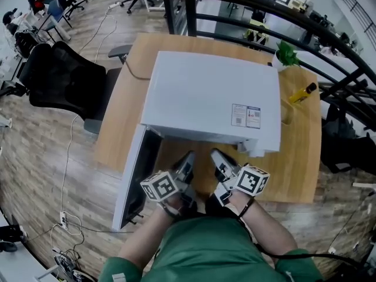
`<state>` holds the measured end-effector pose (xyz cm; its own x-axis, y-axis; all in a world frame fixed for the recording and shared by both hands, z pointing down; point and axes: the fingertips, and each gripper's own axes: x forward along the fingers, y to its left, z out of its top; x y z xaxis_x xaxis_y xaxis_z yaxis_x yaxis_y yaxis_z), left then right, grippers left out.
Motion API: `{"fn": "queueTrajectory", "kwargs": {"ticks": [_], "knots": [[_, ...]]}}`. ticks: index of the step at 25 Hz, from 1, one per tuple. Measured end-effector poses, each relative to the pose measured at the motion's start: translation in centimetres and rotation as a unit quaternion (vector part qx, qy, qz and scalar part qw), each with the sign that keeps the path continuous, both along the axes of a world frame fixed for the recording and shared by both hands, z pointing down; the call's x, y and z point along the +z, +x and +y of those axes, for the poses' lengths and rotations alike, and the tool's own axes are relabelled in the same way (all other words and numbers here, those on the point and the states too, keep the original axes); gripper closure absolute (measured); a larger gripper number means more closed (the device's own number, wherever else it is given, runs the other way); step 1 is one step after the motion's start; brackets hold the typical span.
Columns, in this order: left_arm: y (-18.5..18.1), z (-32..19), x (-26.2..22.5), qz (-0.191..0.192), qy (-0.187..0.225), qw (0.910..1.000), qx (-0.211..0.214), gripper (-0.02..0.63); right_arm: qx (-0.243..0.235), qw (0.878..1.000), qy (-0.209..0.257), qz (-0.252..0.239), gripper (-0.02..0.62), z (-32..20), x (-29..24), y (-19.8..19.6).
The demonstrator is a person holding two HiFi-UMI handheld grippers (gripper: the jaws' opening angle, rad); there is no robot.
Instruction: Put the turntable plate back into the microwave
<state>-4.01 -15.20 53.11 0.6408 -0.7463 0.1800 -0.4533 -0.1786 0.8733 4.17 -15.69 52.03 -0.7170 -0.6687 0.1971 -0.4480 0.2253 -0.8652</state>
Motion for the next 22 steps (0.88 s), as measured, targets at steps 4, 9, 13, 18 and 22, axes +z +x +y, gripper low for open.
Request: {"fn": "queueTrajectory", "kwargs": {"ticks": [4, 9, 13, 18, 22], "knots": [[-0.7, 0.6, -3.0, -0.052, 0.045, 0.9976, 0.009, 0.595, -0.013, 0.996, 0.067, 0.058, 0.592, 0.0, -3.8, 0.6], [-2.3, 1.0, -7.4, -0.135, 0.113, 0.9844, 0.001, 0.595, -0.009, 0.986, 0.122, 0.115, 0.592, 0.1, -7.5, 1.4], [-3.2, 1.3, -10.0, -0.238, 0.164, 0.9572, 0.000, 0.595, -0.016, 0.962, 0.189, 0.195, 0.592, 0.5, -9.8, 1.8], [-4.3, 1.8, -13.2, -0.330, 0.225, 0.9169, -0.016, 0.595, -0.030, 0.912, 0.292, 0.287, 0.592, 1.7, -13.3, 1.3], [-4.4, 2.4, -15.1, -0.343, 0.255, 0.9038, -0.021, 0.595, -0.029, 0.885, 0.338, 0.318, 0.592, 2.6, -15.4, 1.1]]}}
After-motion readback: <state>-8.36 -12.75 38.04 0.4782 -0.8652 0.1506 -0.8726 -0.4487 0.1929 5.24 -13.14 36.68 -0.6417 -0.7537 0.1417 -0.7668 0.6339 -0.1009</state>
